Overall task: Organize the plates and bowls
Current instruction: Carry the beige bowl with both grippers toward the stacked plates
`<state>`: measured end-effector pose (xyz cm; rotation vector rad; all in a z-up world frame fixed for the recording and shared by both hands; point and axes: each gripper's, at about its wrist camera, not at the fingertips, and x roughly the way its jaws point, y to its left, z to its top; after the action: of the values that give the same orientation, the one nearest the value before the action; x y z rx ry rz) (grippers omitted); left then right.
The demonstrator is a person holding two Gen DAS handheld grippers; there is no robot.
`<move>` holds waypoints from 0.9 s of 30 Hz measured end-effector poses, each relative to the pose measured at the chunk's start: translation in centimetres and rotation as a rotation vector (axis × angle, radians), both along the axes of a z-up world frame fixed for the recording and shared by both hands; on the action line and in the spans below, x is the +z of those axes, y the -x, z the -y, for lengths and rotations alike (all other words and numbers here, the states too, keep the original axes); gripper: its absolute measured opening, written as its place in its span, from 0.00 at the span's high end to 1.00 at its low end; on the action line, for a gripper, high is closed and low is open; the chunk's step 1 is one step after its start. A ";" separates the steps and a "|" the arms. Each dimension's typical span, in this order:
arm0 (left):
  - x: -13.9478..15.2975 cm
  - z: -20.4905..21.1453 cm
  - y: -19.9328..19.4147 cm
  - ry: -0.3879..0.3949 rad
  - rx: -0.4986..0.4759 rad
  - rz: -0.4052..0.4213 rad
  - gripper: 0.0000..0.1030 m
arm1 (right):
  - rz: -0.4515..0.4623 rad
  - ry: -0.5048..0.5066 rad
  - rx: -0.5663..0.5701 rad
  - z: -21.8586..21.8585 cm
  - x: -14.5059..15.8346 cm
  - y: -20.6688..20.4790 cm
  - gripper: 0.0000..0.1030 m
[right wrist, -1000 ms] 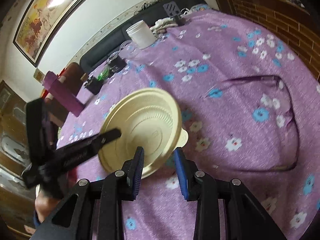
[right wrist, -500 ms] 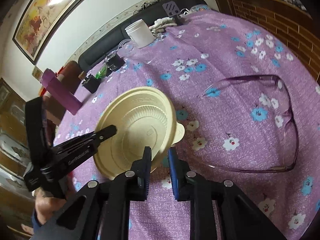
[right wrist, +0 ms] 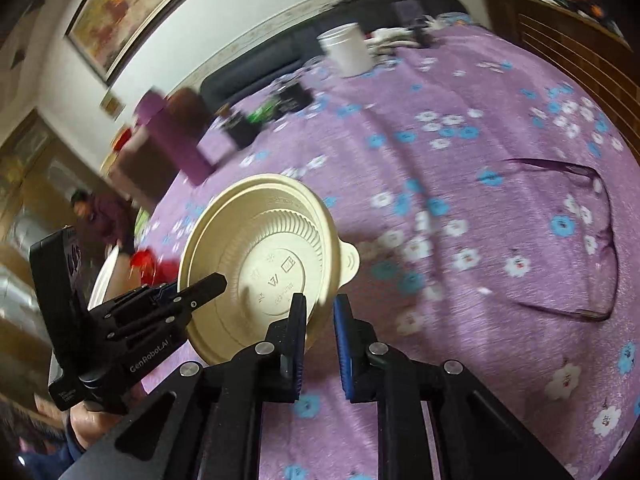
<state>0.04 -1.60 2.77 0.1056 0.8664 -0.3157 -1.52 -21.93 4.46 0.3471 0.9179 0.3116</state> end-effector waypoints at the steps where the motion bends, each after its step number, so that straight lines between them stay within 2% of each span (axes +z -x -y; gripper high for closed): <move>1: -0.3 -0.2 -0.1 -0.001 0.012 -0.001 0.81 | 0.000 0.014 0.009 -0.5 -0.2 -0.1 0.85; 7: -1.3 -0.4 -0.3 -0.027 0.050 -0.006 0.80 | -0.003 0.073 0.017 -2.2 -1.5 -0.7 0.83; 14: -1.5 0.3 0.1 -0.028 0.044 -0.001 0.67 | 0.011 0.065 0.009 -2.2 -1.7 -0.6 0.83; 27: -1.4 0.3 0.3 -0.050 0.053 0.031 0.66 | 0.007 0.038 0.005 -2.1 -1.9 -0.7 0.83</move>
<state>-0.24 -1.94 1.33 0.1334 0.8457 -0.2420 -0.81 -19.79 2.59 0.3085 0.9166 0.2991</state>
